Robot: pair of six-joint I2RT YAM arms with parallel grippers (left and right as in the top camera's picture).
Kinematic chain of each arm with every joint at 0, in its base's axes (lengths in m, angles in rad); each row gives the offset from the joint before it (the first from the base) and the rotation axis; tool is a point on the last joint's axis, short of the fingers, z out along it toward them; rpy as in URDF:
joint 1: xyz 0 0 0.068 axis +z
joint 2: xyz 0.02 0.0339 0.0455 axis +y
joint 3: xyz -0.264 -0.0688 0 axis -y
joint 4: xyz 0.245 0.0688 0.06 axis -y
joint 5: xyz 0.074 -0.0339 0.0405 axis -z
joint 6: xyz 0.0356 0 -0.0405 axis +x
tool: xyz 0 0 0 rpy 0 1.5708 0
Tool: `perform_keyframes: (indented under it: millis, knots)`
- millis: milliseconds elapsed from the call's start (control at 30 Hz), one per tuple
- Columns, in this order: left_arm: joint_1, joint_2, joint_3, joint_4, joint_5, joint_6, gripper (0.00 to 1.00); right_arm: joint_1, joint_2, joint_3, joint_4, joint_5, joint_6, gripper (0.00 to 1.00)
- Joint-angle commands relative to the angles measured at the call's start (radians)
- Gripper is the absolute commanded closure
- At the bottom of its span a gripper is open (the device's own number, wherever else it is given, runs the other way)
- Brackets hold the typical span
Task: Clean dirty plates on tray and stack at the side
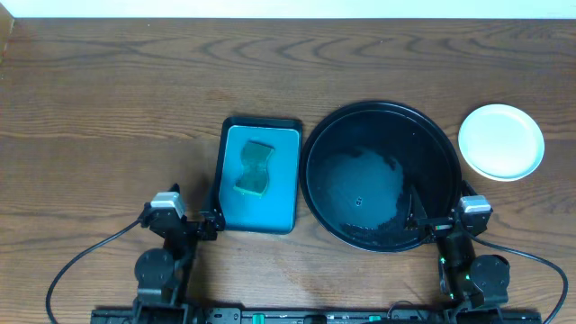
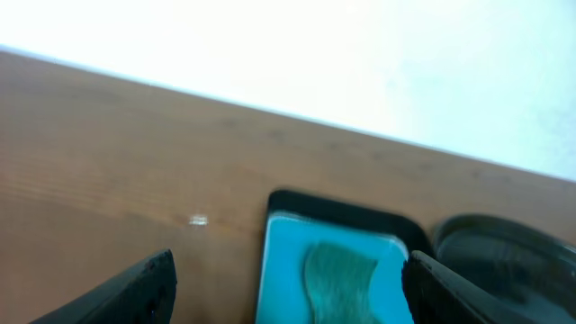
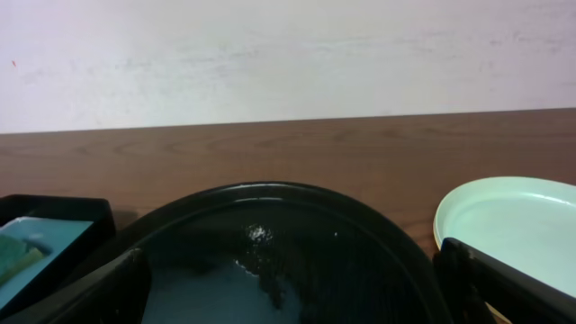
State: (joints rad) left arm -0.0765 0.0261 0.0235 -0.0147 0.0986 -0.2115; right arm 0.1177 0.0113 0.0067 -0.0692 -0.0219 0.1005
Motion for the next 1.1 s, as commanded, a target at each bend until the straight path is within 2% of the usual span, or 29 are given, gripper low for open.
perform_keyframes:
  millis: [0, 133, 300, 400, 1067]
  knots:
    - [0.002, -0.025, -0.019, 0.062, -0.005, 0.118, 0.19, 0.009, -0.006, -0.001, -0.006, 0.006, -0.012, 0.01]
    - [0.002, -0.025, -0.019, 0.115, -0.005, 0.229, 0.19, 0.009, -0.006, -0.001, -0.005, 0.007, -0.012, 0.01]
    - [0.002, -0.025, -0.019, 0.043, -0.005, 0.283, 0.19, 0.009, -0.006, -0.001, -0.005, 0.007, -0.012, 0.01]
    - [0.002, -0.025, -0.019, -0.056, -0.005, 0.281, 0.19, 0.009, -0.006, -0.001, -0.006, 0.006, -0.012, 0.01]
    - [0.002, -0.022, -0.019, -0.049, -0.005, 0.282, 0.19, 0.009, -0.006, -0.001, -0.005, 0.007, -0.012, 0.01]
